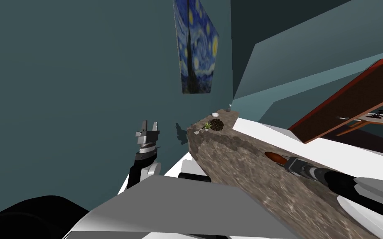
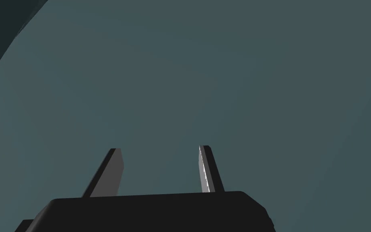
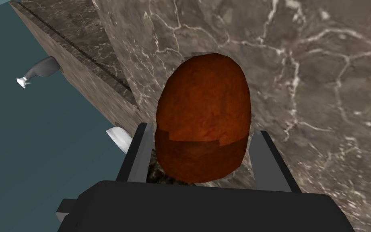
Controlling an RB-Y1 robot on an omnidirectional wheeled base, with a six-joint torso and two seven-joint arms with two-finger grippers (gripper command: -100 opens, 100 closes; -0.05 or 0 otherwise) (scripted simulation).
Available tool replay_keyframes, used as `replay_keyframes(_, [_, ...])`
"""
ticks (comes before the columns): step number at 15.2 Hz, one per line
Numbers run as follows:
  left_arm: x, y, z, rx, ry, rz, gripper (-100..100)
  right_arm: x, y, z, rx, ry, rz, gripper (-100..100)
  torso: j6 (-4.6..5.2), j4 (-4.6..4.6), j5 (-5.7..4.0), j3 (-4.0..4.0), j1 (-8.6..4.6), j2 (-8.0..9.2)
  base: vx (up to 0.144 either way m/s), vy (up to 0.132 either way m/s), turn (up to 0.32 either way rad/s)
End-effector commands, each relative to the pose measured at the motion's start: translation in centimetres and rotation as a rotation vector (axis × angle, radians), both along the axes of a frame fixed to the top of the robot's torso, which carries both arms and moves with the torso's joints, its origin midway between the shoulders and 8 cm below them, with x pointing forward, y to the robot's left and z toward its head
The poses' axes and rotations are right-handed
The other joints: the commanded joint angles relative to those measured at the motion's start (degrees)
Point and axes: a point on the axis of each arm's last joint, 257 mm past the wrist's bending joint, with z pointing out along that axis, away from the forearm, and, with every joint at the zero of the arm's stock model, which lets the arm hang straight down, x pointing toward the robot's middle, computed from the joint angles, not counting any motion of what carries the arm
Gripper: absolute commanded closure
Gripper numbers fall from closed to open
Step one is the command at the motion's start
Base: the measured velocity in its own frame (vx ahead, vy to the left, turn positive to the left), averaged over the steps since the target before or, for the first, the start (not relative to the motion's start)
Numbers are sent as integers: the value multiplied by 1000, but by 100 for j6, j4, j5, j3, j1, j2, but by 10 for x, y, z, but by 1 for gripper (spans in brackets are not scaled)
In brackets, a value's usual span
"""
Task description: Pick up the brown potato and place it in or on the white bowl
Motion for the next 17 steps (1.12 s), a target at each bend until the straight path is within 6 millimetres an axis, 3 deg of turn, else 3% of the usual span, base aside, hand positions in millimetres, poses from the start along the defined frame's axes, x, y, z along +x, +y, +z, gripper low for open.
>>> replay_keyframes(1, [0,0,0,0,0,0,0,-3,-11,8,2,2,-27,100,0,0,0,0,0,0,-41,-70,-159])
replay_keyframes(8, [0,0,0,0,0,0,0,-32,-47,36,-28,71,-80,100,11,6,-16,15,-27,25,-40,-77,-177])
replay_keyframes(17, [0,0,0,0,0,0,0,-53,-68,61,-97,175,-71,100,-20,-2,-5,-2,16,-2,-3,-53,-121])
